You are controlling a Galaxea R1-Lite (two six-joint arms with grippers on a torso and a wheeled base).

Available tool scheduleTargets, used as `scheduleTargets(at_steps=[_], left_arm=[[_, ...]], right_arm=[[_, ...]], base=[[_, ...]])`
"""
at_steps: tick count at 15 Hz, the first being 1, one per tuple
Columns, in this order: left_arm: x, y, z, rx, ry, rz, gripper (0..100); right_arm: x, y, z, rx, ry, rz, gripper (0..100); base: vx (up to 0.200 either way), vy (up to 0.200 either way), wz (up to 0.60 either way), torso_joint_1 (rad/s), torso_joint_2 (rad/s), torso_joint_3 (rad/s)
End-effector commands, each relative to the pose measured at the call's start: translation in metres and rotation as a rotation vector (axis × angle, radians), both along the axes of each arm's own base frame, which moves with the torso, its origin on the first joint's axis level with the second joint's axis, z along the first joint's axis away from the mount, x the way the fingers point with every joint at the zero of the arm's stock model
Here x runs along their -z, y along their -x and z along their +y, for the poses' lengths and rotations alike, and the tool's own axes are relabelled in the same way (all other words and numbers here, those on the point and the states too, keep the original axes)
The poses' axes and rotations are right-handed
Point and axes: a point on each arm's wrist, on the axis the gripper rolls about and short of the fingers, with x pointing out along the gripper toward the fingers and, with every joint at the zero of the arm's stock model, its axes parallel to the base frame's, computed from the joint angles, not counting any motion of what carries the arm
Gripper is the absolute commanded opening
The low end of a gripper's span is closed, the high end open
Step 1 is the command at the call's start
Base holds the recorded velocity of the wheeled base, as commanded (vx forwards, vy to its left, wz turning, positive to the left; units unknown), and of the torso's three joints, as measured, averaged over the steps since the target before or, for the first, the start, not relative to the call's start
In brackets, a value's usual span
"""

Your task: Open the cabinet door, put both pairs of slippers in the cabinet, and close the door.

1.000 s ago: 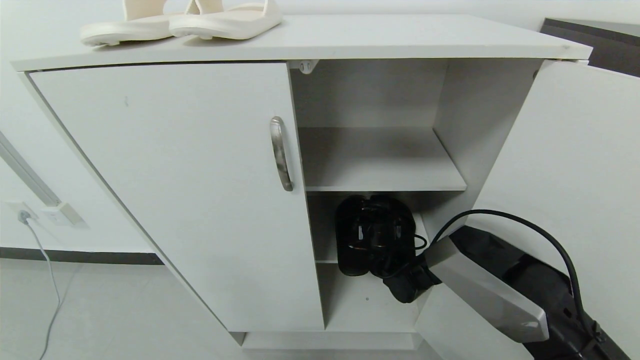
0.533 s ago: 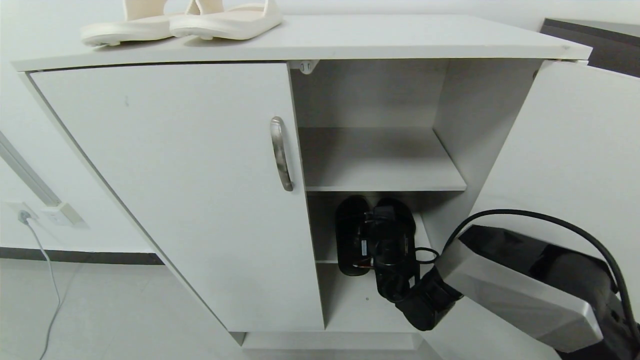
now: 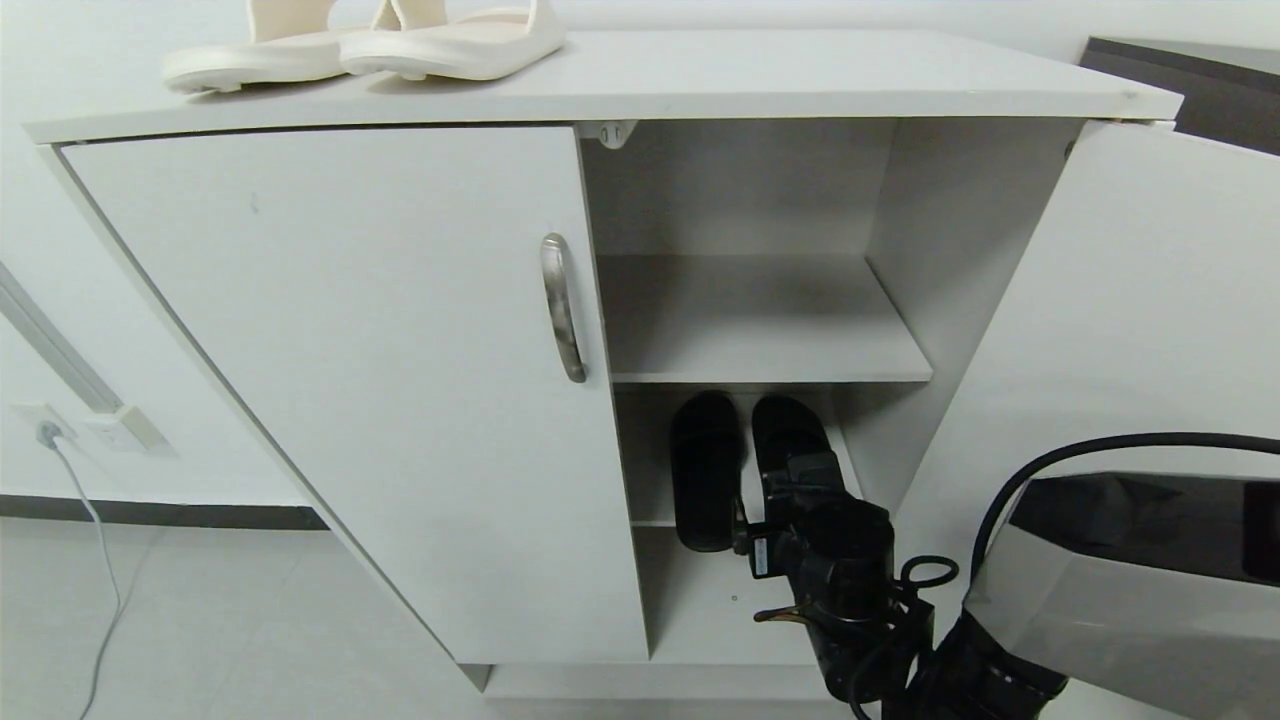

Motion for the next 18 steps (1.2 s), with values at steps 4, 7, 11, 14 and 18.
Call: scheduleTargets(at_steps=[4, 7, 11, 14, 18], left_arm=[[0.000, 0.000, 0.000, 0.001, 0.000, 0.002, 0], [0.000, 0.000, 0.000, 0.001, -0.001, 0.002, 0], [0.000, 0.000, 0.000, 0.001, 0.000, 0.001, 0], [0.000, 0.000, 0.000, 0.001, 0.002, 0.002, 0], [0.000, 0.000, 0.000, -0.001, 0.002, 0.002, 0]], right_arm=[[-0.001, 0.005, 0.001, -0.012, 0.001, 0.003, 100], [0.001, 0.006, 0.001, -0.014, 0.006, 0.007, 100], [0.004, 0.006, 0.002, -0.014, 0.009, 0.010, 100], [0.009, 0.006, 0.002, -0.016, 0.018, 0.018, 100], [0.013, 0.005, 0.003, -0.014, 0.017, 0.013, 100]], base=[[0.000, 0.000, 0.00, 0.000, 0.00, 0.000], [0.000, 0.000, 0.00, 0.000, 0.00, 0.000], [-0.050, 0.000, 0.00, 0.001, 0.00, 0.001], [-0.200, 0.000, 0.00, 0.004, 0.00, 0.002], [-0.100, 0.000, 0.00, -0.001, 0.00, 0.002]])
